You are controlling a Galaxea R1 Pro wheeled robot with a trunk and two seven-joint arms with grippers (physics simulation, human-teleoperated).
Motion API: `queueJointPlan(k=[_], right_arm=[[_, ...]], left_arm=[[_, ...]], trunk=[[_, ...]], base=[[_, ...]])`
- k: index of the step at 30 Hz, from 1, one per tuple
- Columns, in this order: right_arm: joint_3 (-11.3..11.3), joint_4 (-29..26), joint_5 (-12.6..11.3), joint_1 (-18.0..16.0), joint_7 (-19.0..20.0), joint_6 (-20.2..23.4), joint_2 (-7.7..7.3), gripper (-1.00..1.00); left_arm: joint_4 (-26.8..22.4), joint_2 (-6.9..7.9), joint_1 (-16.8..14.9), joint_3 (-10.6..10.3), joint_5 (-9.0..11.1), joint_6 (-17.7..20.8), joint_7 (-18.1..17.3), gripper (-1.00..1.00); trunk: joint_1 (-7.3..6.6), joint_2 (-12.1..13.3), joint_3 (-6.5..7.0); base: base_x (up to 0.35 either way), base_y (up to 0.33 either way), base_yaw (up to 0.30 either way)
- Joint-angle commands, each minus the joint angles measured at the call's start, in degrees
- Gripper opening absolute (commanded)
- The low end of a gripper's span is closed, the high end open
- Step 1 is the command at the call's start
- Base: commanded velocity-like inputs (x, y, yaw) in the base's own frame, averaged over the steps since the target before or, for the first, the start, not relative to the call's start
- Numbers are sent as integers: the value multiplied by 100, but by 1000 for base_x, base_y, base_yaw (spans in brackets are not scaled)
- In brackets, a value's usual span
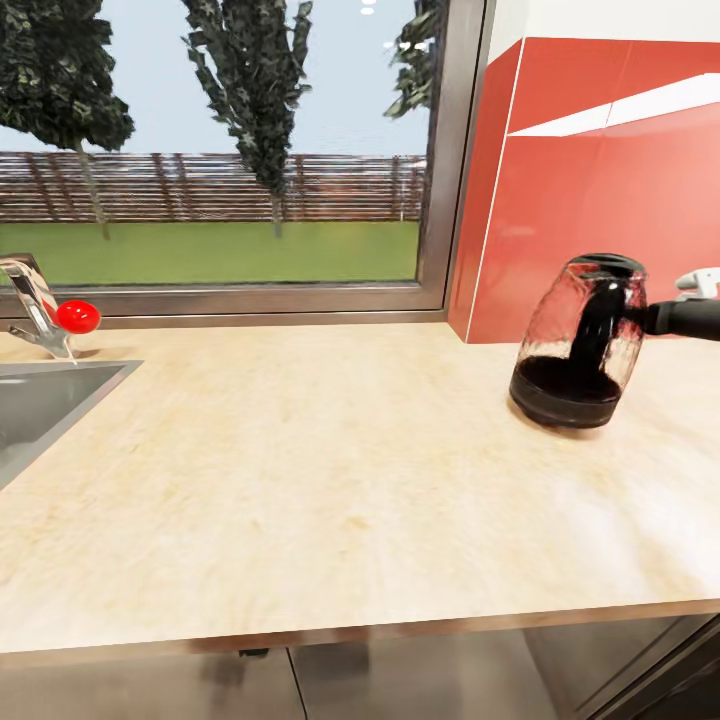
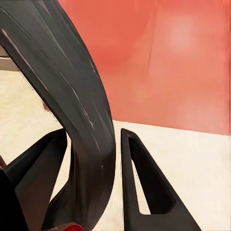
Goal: Set up a coffee station on the kitchen countertop: keep the coffee maker on the countertop, move the bottle of coffee from the kitchen shelf to the counter next to the coffee maker, place a paper coffee filter on top of the coffee maker, put the saucer next to the coffee maker with the coffee cup on the saucer, and place the electric kettle next to the coffee maker.
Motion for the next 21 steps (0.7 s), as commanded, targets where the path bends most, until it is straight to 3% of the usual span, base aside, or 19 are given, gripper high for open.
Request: queueJointPlan(k=[1, 5, 9, 15, 21], right_arm=[[-25, -7, 48, -14, 26, 39, 13, -100], [-24, -16, 25, -50, -402, 443, 70, -100], [-27, -21, 25, -73, -591, 689, 114, -100], [-29, -22, 5, -87, -1212, 766, 138, -100], [-30, -22, 0, -89, -1381, 794, 142, -100]], left_arm=[[0, 1, -2, -36, 61, -8, -29, 100], [0, 1, -2, -36, 61, -8, -29, 100], [0, 1, -2, -36, 61, -8, -29, 100], [-1, 1, -2, -36, 61, -8, -29, 100], [-3, 1, -2, -36, 61, -8, -29, 100]], trunk=[[-1, -2, -5], [-1, -2, -5], [-1, -2, -5], [-1, -2, -5], [-1, -2, -5]], base=[[0, 0, 0], [0, 0, 0], [0, 0, 0], [0, 0, 0], [0, 0, 0]])
